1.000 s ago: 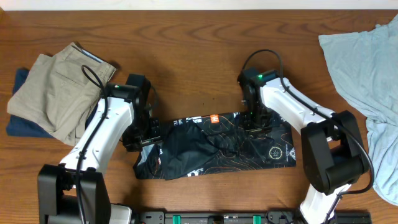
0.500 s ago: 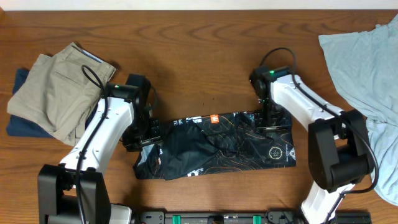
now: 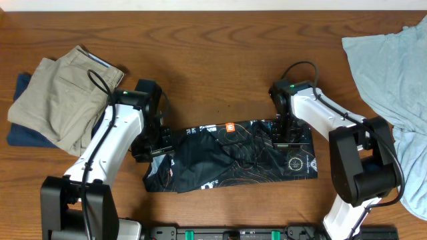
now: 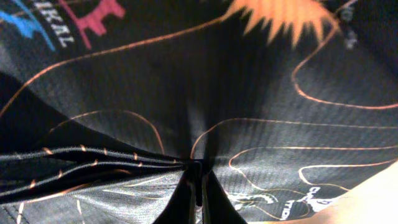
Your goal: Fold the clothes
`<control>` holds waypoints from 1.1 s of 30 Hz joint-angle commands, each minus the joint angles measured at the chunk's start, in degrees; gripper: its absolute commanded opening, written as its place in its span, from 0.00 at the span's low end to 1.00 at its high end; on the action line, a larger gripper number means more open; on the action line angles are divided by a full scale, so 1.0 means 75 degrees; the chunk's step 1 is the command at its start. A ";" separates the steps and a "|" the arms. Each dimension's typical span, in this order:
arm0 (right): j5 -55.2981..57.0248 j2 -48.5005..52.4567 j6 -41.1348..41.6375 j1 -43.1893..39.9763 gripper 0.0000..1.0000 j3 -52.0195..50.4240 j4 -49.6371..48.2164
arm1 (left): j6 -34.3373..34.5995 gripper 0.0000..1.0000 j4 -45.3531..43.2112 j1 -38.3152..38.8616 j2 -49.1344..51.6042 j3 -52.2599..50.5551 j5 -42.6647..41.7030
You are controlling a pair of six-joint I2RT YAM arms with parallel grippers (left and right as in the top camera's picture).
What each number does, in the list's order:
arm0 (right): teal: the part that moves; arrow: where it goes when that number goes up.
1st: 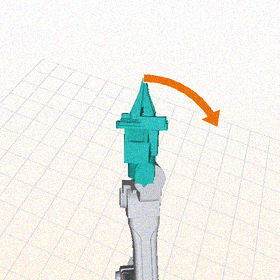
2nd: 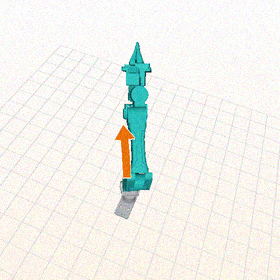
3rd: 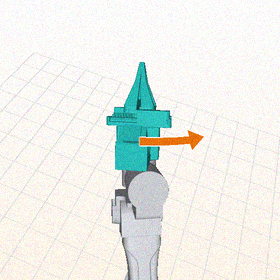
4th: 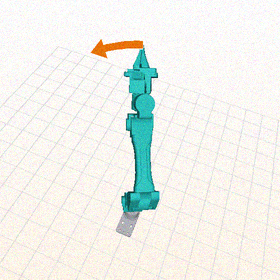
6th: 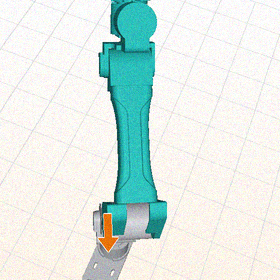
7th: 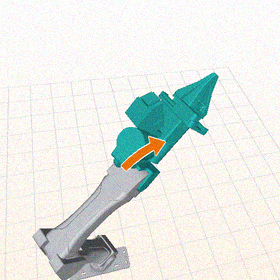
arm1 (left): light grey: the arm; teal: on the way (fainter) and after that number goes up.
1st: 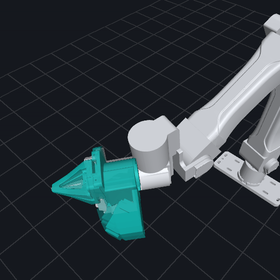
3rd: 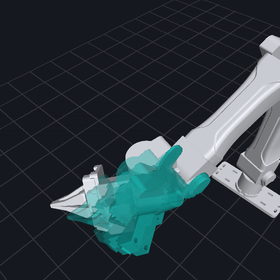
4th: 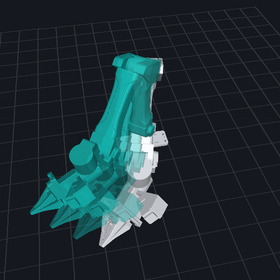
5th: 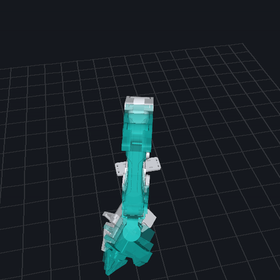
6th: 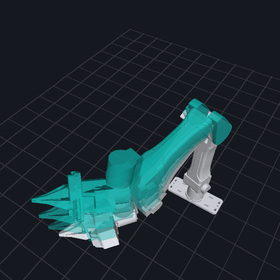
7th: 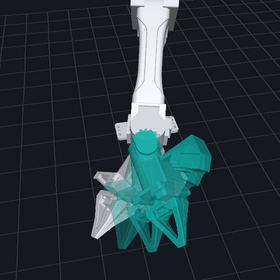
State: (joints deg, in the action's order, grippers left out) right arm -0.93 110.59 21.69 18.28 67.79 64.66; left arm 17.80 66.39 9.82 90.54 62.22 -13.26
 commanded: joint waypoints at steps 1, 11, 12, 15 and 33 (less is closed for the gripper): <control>-0.0460 -0.0195 -0.0256 -0.0017 0.01 -0.0038 0.0044 | 0.0035 0.60 0.0044 0.0003 -0.0029 -0.0017 0.0093; -0.4741 -0.0682 -0.4508 0.0332 0.08 -0.0023 0.0254 | 0.0035 0.61 0.0017 0.0003 -0.0029 -0.0017 0.0093; -0.4931 -0.0705 -0.4736 0.0405 0.11 -0.0023 0.0277 | 0.0035 0.61 0.0015 0.0003 -0.0029 -0.0017 0.0090; -0.5094 -0.0723 -0.4934 0.0632 0.17 -0.0023 0.0294 | 0.0035 0.61 0.0017 0.0003 -0.0029 -0.0017 0.0093; -0.0656 -0.2154 -0.1396 0.0402 0.23 0.0163 0.0259 | -0.0836 0.86 -0.0565 0.0003 0.0000 -0.0017 0.0157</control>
State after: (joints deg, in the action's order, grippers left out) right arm -15.31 98.28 3.68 22.13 67.79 66.61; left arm 15.53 62.61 9.82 90.54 62.22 -13.06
